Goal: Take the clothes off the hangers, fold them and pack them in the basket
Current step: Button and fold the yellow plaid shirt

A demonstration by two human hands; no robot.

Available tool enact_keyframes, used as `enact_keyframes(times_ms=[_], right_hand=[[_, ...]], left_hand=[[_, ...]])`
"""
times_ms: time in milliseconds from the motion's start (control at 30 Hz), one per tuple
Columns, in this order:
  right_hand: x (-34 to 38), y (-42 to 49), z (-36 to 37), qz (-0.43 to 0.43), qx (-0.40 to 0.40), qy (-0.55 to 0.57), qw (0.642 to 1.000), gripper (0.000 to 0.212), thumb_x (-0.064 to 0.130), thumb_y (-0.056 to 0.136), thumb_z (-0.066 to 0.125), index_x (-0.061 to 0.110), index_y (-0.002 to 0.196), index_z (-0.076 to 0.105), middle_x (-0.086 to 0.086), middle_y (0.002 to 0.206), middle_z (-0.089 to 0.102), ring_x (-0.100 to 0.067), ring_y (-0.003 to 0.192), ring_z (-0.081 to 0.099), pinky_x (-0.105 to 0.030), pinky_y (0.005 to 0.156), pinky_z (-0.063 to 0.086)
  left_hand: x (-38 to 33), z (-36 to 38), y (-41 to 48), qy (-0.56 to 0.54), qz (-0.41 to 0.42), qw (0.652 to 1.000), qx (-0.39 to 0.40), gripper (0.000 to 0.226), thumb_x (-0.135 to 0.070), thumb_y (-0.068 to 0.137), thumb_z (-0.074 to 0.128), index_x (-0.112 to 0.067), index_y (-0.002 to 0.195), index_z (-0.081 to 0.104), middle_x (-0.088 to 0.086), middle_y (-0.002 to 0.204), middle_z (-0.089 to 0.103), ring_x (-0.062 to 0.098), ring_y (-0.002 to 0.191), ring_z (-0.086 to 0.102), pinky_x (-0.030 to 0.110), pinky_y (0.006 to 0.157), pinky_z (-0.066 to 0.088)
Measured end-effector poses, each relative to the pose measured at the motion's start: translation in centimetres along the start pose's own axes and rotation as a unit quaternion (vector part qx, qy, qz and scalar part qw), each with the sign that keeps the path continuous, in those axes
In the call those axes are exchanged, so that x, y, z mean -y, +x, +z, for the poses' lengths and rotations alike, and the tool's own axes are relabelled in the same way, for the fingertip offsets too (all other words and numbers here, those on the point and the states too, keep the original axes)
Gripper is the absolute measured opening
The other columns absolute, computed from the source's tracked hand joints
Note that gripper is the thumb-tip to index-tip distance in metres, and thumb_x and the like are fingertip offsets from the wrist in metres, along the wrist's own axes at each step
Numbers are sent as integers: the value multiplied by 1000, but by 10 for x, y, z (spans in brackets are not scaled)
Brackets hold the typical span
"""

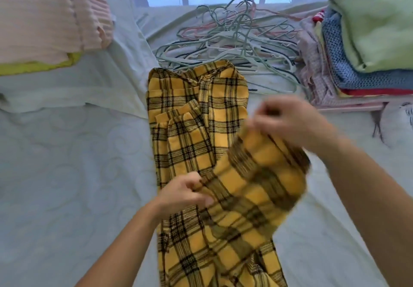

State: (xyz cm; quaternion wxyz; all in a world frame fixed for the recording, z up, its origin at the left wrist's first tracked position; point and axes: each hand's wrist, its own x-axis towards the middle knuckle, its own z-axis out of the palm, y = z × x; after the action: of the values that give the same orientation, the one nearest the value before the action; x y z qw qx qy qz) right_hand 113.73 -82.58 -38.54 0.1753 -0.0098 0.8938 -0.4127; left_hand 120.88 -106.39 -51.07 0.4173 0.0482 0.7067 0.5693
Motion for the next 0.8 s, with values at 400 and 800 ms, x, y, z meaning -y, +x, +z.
enact_keyframes(times_ms=[400, 800], right_hand=[[-120, -123, 134, 266, -70, 104, 956, 34, 51, 80, 56, 20, 89, 47, 0, 91, 50, -19, 82, 52, -23, 65, 41], [-151, -212, 153, 358, 221, 132, 898, 42, 21, 88, 63, 20, 48, 51, 10, 45, 40, -2, 56, 45, -11, 57, 32]], left_hand=[[64, 16, 6, -371, -98, 880, -280, 4, -14, 88, 56, -12, 90, 59, -1, 77, 70, 15, 73, 64, 24, 59, 53], [57, 1, 9, -106, -148, 949, -257, 18, -14, 86, 64, -7, 103, 61, 11, 105, 68, 16, 86, 65, 27, 77, 53]])
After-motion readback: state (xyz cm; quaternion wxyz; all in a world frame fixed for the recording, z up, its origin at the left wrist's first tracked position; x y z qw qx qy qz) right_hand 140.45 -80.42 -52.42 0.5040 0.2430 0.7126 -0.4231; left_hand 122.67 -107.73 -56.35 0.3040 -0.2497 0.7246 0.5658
